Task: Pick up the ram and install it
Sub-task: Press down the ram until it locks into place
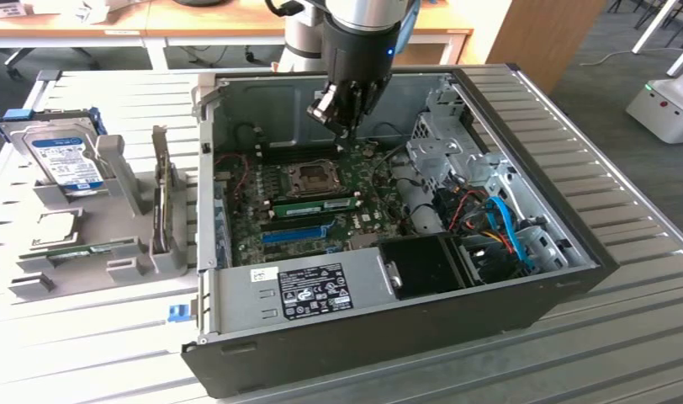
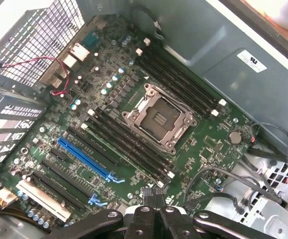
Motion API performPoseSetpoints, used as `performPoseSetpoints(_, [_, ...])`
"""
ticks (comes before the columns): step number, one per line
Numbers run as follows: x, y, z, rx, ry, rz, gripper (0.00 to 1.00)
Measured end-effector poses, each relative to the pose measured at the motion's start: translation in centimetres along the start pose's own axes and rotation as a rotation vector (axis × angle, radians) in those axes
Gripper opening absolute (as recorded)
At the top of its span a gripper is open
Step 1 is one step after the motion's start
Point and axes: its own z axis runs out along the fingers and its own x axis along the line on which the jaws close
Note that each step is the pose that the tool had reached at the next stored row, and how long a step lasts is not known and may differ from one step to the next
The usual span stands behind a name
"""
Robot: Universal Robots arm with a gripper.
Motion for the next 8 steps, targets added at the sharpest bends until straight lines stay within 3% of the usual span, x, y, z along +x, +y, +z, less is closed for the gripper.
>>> performPoseSetpoints(1, [-0.01,-0.01,0.0,-0.0007,0.0009,0.0,0.11])
performPoseSetpoints(2, [-0.11,-0.08,0.01,-0.0059,0.008,0.002,0.11])
performPoseSetpoints(4, [-0.2,-0.14,0.01,-0.0107,0.0145,0.003,0.11])
performPoseSetpoints(8, [-0.48,-0.36,0.02,-0.0251,0.0346,0.005,0.11])
